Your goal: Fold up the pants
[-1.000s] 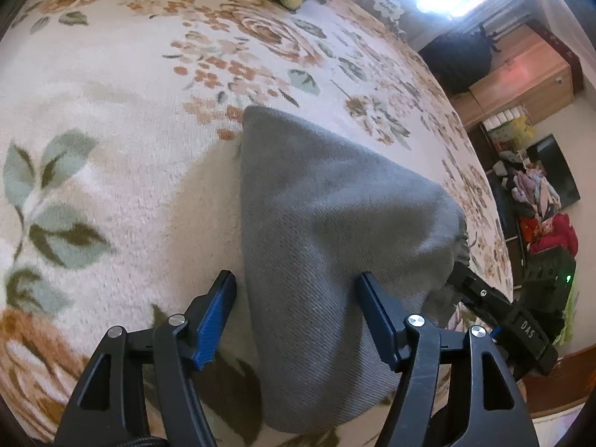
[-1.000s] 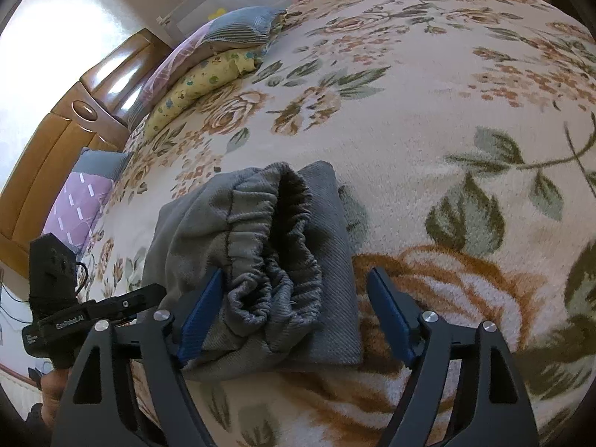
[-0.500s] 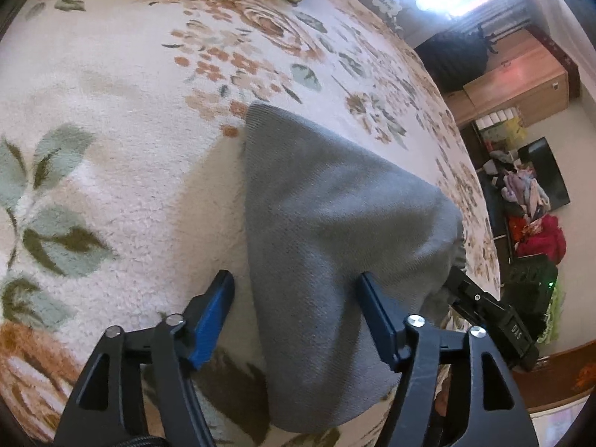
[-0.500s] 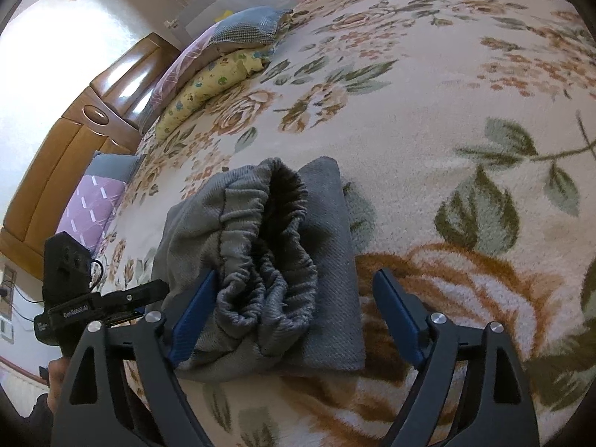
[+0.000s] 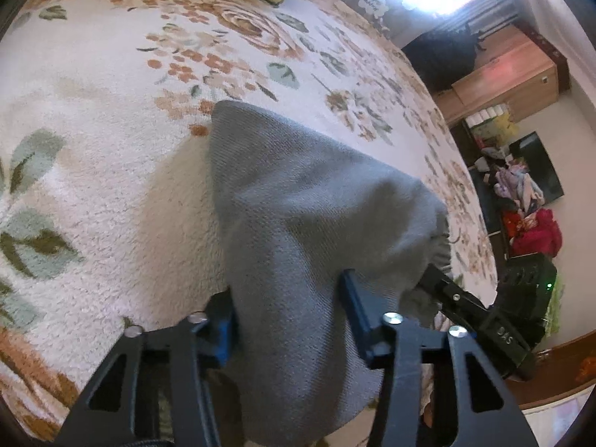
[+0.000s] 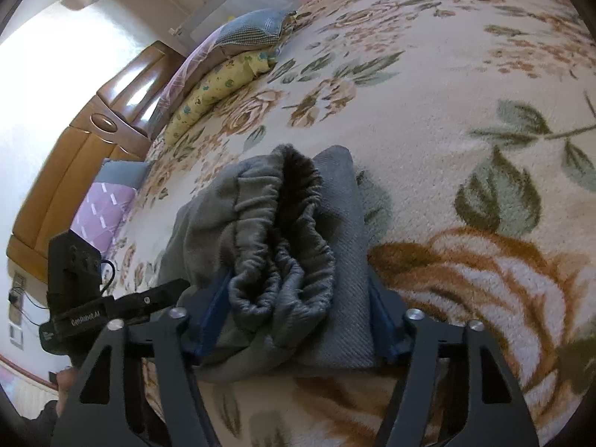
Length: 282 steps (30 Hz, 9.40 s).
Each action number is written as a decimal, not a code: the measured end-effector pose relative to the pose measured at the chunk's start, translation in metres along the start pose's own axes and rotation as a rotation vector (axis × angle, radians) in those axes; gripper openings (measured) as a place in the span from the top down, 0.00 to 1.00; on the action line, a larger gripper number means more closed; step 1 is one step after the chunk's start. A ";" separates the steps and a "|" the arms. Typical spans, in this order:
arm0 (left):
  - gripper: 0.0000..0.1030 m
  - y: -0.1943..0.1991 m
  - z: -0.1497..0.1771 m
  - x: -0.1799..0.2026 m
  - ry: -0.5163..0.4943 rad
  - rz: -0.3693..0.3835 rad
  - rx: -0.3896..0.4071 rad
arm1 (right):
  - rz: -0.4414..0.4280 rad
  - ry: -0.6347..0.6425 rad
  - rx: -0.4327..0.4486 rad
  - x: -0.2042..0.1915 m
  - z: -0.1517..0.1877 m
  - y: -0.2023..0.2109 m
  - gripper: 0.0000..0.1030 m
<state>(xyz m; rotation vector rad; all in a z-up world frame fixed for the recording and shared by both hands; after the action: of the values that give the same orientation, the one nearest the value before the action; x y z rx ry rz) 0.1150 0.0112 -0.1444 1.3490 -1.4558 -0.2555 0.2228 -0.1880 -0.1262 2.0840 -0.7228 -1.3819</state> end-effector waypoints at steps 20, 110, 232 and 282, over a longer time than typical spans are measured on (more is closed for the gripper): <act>0.80 0.057 0.008 0.000 -0.020 -0.034 0.088 | -0.057 0.107 0.051 -0.076 0.020 0.030 0.61; 0.79 0.095 -0.074 -0.122 -0.038 -0.294 0.181 | -0.093 0.200 -0.025 -0.182 -0.010 -0.118 0.58; 0.20 0.181 0.010 -0.080 -0.154 -0.565 0.220 | 0.033 0.781 -0.097 -0.217 0.060 -0.063 0.05; 0.20 0.166 -0.024 -0.087 -0.188 -0.619 0.232 | 0.039 0.749 -0.106 -0.211 0.033 -0.083 0.05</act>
<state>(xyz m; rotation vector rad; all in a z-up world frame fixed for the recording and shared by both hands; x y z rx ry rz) 0.0174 0.1488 -0.0585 1.9941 -1.2052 -0.6398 0.1338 0.0109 -0.0573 2.2445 -0.3544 -0.5126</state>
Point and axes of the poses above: each gripper's, at about its wrist camera, not at the fingertips, and y roughly against the way its jaws point, x to its right, z to its underside, the point moved 8 cm from there along -y, roughly the way its jaws point, and after that the axes turned 8 degrees about -y, right-handed, at the moved point
